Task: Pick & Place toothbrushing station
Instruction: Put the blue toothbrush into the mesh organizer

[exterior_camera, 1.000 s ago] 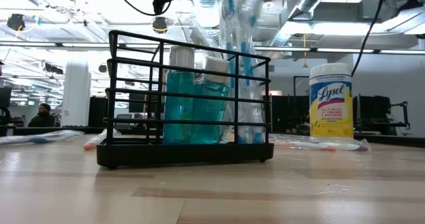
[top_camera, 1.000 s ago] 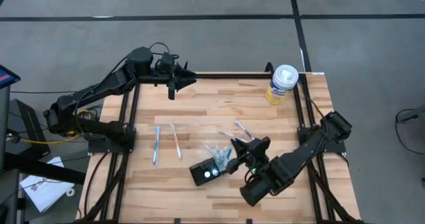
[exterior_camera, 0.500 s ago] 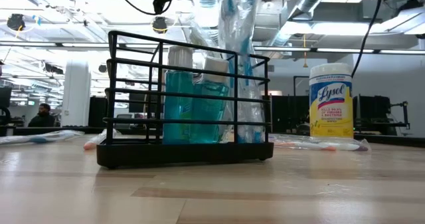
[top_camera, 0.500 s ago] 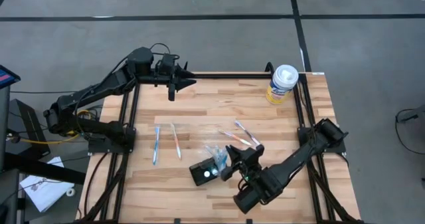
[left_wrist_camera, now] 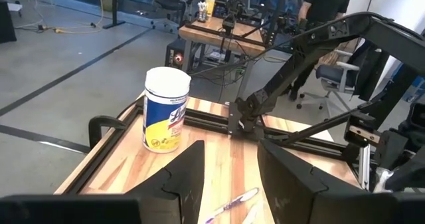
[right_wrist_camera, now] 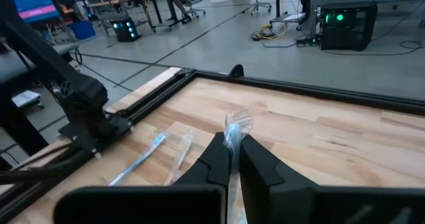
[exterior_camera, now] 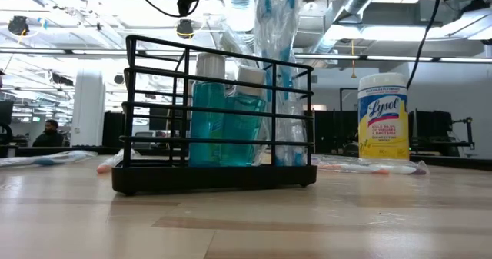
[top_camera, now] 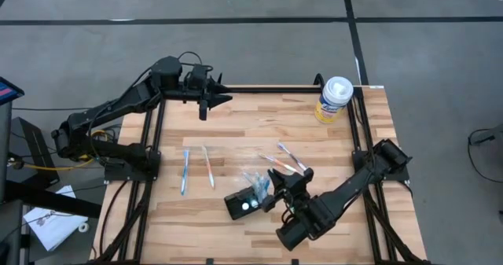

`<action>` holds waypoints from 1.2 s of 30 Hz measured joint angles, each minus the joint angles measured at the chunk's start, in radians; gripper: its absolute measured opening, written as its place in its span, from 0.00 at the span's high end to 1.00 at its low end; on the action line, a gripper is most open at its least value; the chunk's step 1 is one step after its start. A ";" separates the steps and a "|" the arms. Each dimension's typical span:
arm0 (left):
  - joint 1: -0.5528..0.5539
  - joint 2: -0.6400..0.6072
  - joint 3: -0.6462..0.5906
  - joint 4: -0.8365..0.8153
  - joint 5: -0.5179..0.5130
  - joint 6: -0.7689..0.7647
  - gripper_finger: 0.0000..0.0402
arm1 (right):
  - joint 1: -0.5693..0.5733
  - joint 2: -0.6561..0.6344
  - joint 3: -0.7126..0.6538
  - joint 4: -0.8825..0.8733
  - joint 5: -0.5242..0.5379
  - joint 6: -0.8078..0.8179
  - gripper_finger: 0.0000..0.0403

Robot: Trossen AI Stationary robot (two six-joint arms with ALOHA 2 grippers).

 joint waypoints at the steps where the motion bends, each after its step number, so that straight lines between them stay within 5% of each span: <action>1: 0.000 0.000 0.000 0.000 0.000 0.000 0.66 | 0.002 0.000 0.000 0.000 0.001 0.000 0.99; 22: -0.024 0.000 0.000 0.004 -0.008 0.065 0.67 | -0.016 -0.002 -0.062 0.043 0.036 -0.101 0.99; 36: -0.076 0.000 0.000 0.009 -0.049 0.107 0.67 | -0.070 -0.002 -0.163 0.331 0.063 -0.318 0.99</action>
